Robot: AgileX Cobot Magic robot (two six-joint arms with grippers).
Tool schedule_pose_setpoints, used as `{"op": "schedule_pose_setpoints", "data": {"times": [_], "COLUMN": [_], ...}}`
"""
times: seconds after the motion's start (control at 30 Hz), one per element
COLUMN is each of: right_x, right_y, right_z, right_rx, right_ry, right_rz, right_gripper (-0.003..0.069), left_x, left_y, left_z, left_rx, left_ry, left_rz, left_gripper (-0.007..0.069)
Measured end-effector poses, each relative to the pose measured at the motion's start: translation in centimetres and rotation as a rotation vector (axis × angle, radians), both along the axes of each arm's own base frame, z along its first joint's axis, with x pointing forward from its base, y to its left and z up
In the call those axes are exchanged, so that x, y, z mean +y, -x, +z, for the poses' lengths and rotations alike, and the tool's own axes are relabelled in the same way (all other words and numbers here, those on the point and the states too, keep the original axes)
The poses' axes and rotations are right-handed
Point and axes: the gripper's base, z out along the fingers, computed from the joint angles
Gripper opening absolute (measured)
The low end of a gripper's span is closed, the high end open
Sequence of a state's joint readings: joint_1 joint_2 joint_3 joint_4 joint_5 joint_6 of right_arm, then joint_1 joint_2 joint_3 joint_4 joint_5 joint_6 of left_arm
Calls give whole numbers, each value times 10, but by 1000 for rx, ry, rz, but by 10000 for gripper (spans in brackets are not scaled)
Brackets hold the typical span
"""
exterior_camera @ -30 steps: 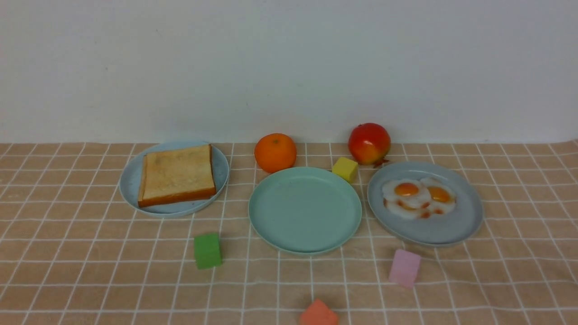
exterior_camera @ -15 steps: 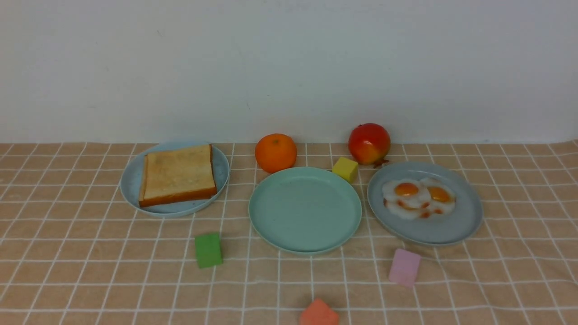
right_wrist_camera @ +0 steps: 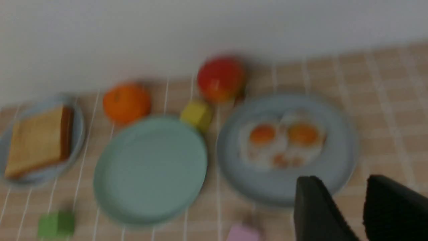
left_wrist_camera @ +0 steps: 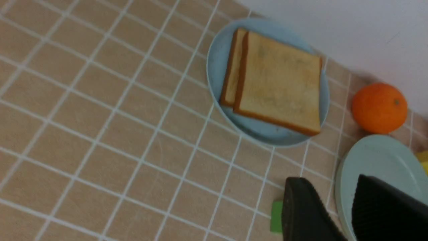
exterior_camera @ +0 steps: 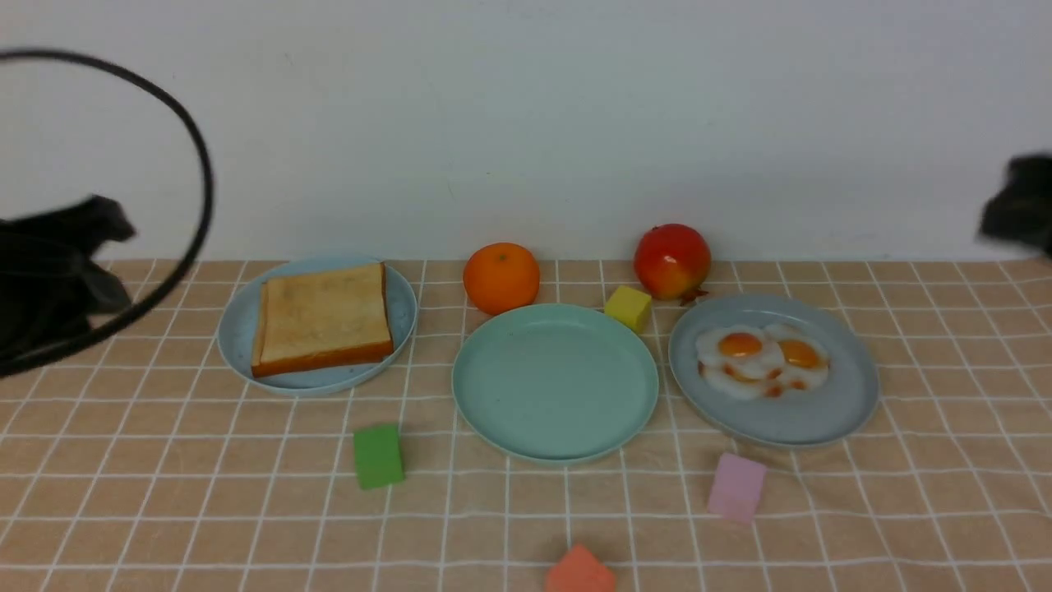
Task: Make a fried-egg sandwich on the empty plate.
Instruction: Use the left arm to grab a slice of bread
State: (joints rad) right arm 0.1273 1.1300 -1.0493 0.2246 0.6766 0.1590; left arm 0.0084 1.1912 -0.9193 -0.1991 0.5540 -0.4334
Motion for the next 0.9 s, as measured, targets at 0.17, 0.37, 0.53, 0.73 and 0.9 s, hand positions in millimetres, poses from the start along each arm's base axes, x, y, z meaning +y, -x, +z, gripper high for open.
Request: {"op": "schedule_pose_setpoints", "data": {"times": [0.17,0.37,0.53,0.73,0.9], "right_x": [32,61,66,66,66], "right_y": [-6,-4,-1,3,3], "right_z": [-33,-53,-53,-54,-55], "right_rx": [240,355,363,399,402], "right_ry": [-6,64,72,82,82], "right_rz": [175,369,402,422,424], "right_gripper": [241,241,241,241,241], "left_x": [-6,-8,-9,-7,-5], "left_y": [-33,-84,-117,-154,-178], "left_z": [-19,-28,-45,-67,-88], "left_rx": [79,89,169,281,330], "left_ry": [89,52,26,-22,-43], "left_rz": [-12,-83,-144,-181,-168], "left_gripper": [239,239,239,240,273]}}
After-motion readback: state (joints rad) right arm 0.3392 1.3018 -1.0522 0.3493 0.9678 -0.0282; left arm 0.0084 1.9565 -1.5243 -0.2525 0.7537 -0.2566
